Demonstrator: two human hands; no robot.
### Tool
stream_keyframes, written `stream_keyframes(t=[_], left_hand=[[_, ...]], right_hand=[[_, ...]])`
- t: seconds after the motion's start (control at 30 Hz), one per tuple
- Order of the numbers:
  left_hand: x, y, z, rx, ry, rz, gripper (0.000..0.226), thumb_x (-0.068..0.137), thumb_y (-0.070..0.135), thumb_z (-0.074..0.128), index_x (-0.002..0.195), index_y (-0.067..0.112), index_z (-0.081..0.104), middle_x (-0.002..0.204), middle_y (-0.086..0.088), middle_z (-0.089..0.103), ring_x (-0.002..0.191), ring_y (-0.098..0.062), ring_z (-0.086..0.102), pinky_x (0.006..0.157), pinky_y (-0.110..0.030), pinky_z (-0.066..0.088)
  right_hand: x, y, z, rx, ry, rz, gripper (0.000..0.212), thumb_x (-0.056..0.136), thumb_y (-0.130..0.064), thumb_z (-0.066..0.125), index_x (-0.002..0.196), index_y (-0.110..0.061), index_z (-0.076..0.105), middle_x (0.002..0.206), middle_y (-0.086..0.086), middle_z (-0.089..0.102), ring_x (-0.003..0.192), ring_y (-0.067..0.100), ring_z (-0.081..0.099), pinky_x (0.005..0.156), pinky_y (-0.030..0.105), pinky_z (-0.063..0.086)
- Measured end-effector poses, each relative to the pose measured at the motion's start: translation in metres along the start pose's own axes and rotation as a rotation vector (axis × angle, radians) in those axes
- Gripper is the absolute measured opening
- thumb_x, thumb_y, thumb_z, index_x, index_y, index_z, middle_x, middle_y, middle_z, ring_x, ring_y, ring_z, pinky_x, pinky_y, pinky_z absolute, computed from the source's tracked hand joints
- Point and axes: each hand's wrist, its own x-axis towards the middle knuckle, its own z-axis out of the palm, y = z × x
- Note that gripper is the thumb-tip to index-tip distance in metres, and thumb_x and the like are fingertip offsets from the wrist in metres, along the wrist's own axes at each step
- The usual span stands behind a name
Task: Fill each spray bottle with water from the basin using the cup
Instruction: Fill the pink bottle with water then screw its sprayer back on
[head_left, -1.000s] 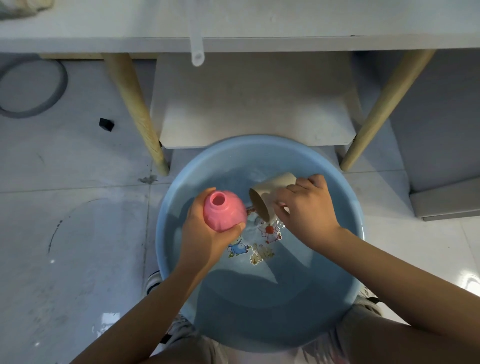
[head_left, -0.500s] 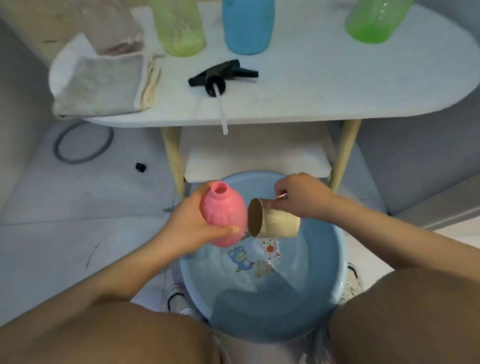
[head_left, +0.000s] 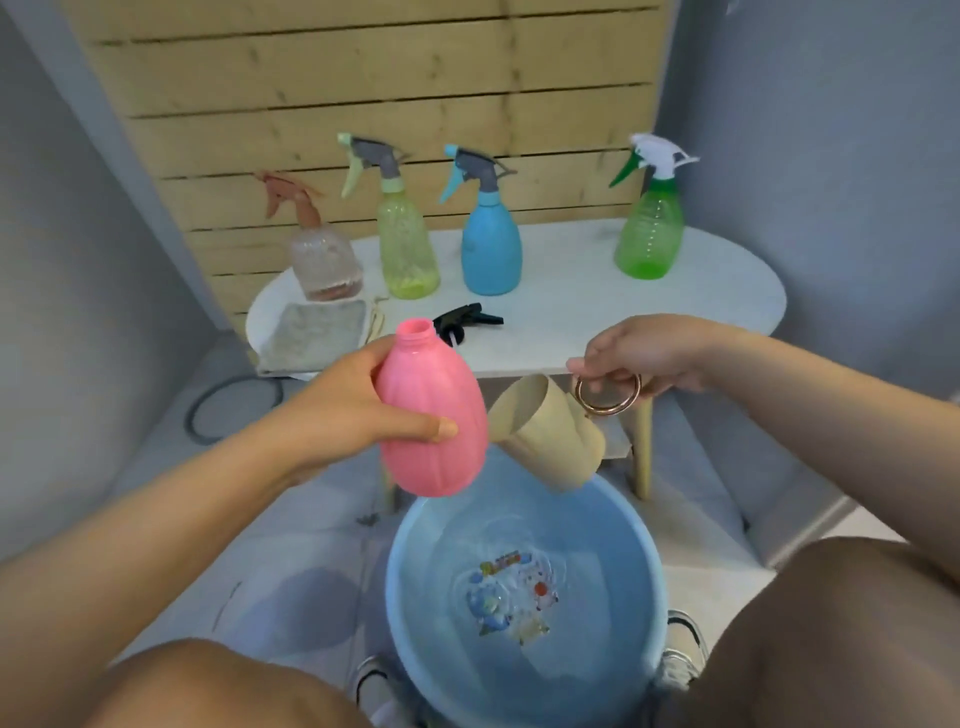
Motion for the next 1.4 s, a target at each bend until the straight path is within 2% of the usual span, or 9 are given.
stream_keyframes(t=[0.27, 0.47, 0.7, 0.87, 1.03, 1.13, 1.23, 1.33, 1.4], left_hand=[[0.007, 0.028, 0.017, -0.097, 0.165, -0.018, 0.078, 0.027, 0.040, 0.083, 0.101, 0.033, 0.060, 0.098, 0.009, 0.070, 0.089, -0.009, 0.067, 0.073, -0.031, 0.055], [0.025, 0.036, 0.032, -0.133, 0.195, 0.015, 0.085, 0.027, 0.038, 0.083, 0.109, 0.029, 0.061, 0.098, 0.008, 0.071, 0.087, -0.008, 0.068, 0.072, -0.028, 0.055], [0.041, 0.044, 0.046, -0.139, 0.247, 0.052, 0.078, 0.042, 0.027, 0.083, 0.116, 0.029, 0.058, 0.103, 0.006, 0.069, 0.089, -0.009, 0.066, 0.070, -0.026, 0.053], [0.051, 0.044, 0.050, -0.167, 0.278, 0.056, 0.082, 0.045, 0.024, 0.089, 0.120, 0.027, 0.057, 0.105, 0.007, 0.068, 0.091, -0.010, 0.066, 0.072, -0.028, 0.054], [0.055, 0.042, 0.051, -0.183, 0.268, 0.060, 0.094, 0.032, 0.039, 0.086, 0.121, 0.033, 0.057, 0.107, 0.008, 0.068, 0.095, -0.011, 0.066, 0.080, -0.035, 0.055], [0.052, 0.044, 0.051, -0.216, 0.268, 0.070, 0.087, 0.035, 0.036, 0.087, 0.116, 0.035, 0.058, 0.105, 0.009, 0.068, 0.094, -0.011, 0.066, 0.076, -0.032, 0.055], [0.045, 0.047, 0.050, -0.278, 0.271, 0.085, 0.066, 0.044, 0.027, 0.083, 0.104, 0.036, 0.058, 0.100, 0.011, 0.068, 0.087, -0.005, 0.066, 0.067, -0.025, 0.052], [0.041, 0.047, 0.046, -0.311, 0.316, 0.089, 0.074, 0.035, 0.033, 0.085, 0.104, 0.037, 0.058, 0.101, 0.010, 0.068, 0.087, -0.006, 0.065, 0.068, -0.026, 0.052], [0.039, 0.046, 0.041, -0.332, 0.344, 0.089, 0.075, 0.035, 0.032, 0.084, 0.105, 0.038, 0.056, 0.102, 0.009, 0.067, 0.089, -0.008, 0.065, 0.069, -0.028, 0.052]], right_hand=[[-0.009, 0.015, -0.010, 0.477, 0.247, 0.123, 0.031, 0.094, -0.033, 0.055, 0.071, -0.012, 0.055, 0.063, 0.000, 0.035, 0.056, 0.013, 0.039, 0.060, 0.030, 0.050], [0.014, 0.034, -0.010, 0.677, 0.528, 0.086, 0.031, 0.095, -0.020, 0.050, 0.066, -0.014, 0.054, 0.061, 0.000, 0.050, 0.054, 0.012, 0.043, 0.065, 0.026, 0.038], [0.043, 0.039, -0.021, 0.703, 0.634, 0.114, 0.022, 0.095, -0.013, 0.048, 0.073, -0.016, 0.053, 0.085, 0.006, 0.058, 0.076, 0.019, 0.055, 0.069, 0.024, 0.043], [0.059, 0.047, -0.022, 0.594, 0.685, 0.158, 0.026, 0.097, -0.032, 0.046, 0.095, -0.013, 0.063, 0.099, 0.003, 0.060, 0.092, 0.023, 0.055, 0.090, 0.035, 0.046], [0.059, 0.049, -0.022, 0.398, 0.738, 0.143, 0.035, 0.096, -0.036, 0.048, 0.108, -0.006, 0.062, 0.112, 0.009, 0.063, 0.095, 0.026, 0.053, 0.077, 0.027, 0.037], [0.056, 0.048, -0.016, 0.305, 0.867, 0.039, 0.034, 0.091, -0.035, 0.056, 0.114, -0.011, 0.061, 0.119, 0.007, 0.059, 0.113, 0.026, 0.050, 0.087, 0.030, 0.037], [0.047, 0.037, -0.007, 0.175, 0.975, -0.145, 0.030, 0.089, -0.035, 0.061, 0.111, -0.015, 0.064, 0.115, 0.006, 0.057, 0.115, 0.025, 0.041, 0.093, 0.027, 0.033], [0.039, 0.021, 0.004, 0.200, 0.927, -0.301, 0.025, 0.086, -0.034, 0.065, 0.105, -0.018, 0.067, 0.106, 0.002, 0.060, 0.110, 0.023, 0.047, 0.094, 0.034, 0.041], [0.036, 0.012, 0.012, 0.225, 0.848, -0.332, 0.024, 0.086, -0.034, 0.065, 0.105, -0.019, 0.067, 0.102, -0.003, 0.061, 0.102, 0.016, 0.053, 0.086, 0.022, 0.043]])
